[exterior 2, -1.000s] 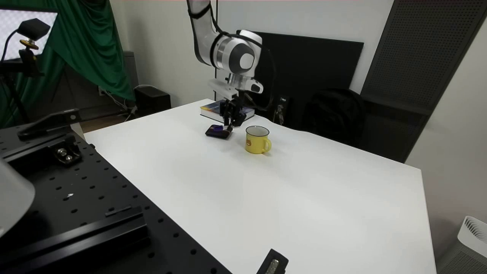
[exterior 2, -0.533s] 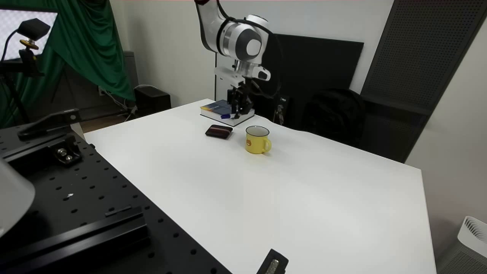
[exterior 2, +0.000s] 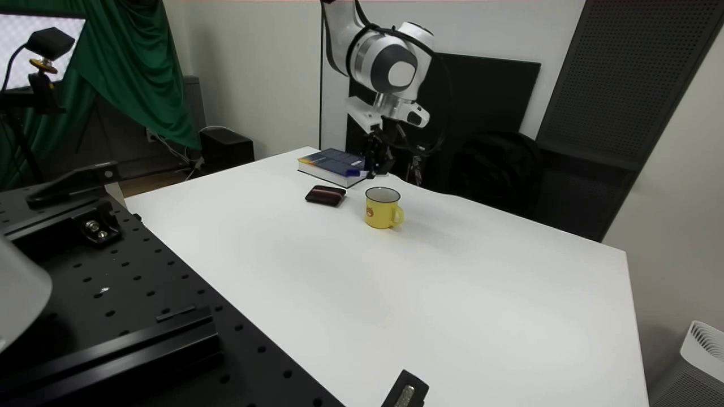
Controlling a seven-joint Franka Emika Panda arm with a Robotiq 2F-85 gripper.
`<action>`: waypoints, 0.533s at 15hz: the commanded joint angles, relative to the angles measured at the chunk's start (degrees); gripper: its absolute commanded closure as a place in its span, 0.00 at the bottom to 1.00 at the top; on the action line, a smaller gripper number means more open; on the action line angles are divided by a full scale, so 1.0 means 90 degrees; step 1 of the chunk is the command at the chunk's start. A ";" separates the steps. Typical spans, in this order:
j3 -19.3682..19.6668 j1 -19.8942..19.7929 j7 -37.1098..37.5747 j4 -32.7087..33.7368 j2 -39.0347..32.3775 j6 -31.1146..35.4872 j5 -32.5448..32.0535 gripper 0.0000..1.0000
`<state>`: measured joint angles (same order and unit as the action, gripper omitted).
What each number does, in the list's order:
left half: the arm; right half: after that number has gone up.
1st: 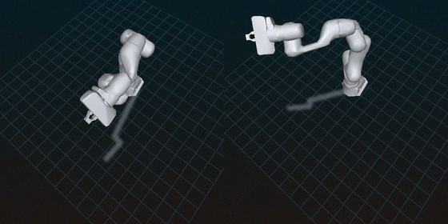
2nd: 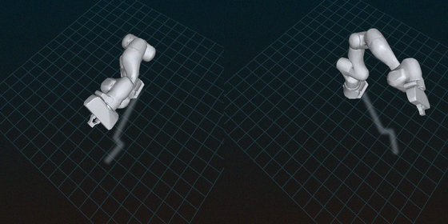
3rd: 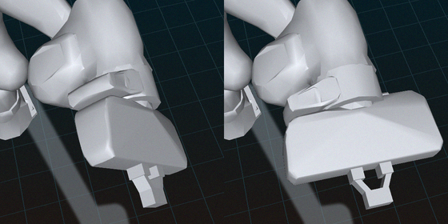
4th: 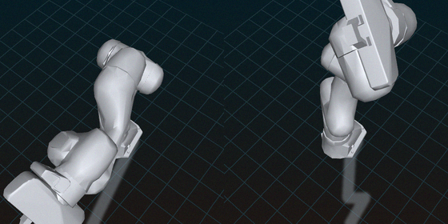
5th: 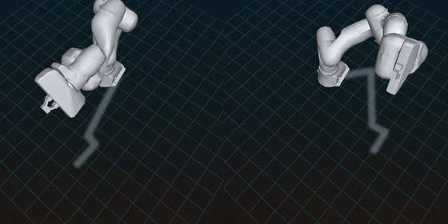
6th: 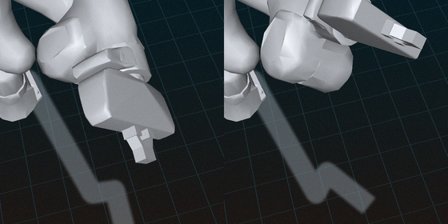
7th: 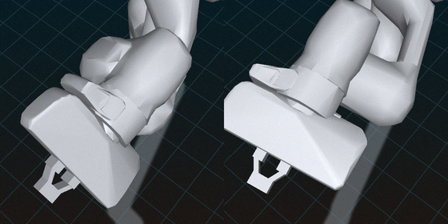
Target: Pick the pen from the table, put it in the cup, place it back on the table then put it in the cup again
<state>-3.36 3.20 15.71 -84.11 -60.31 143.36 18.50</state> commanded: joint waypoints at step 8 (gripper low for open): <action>-0.0554 -0.0701 0.0104 -0.0214 0.0020 0.0124 0.1110 0.94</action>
<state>-6.39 -1.46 15.72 -85.12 -60.44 143.76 26.16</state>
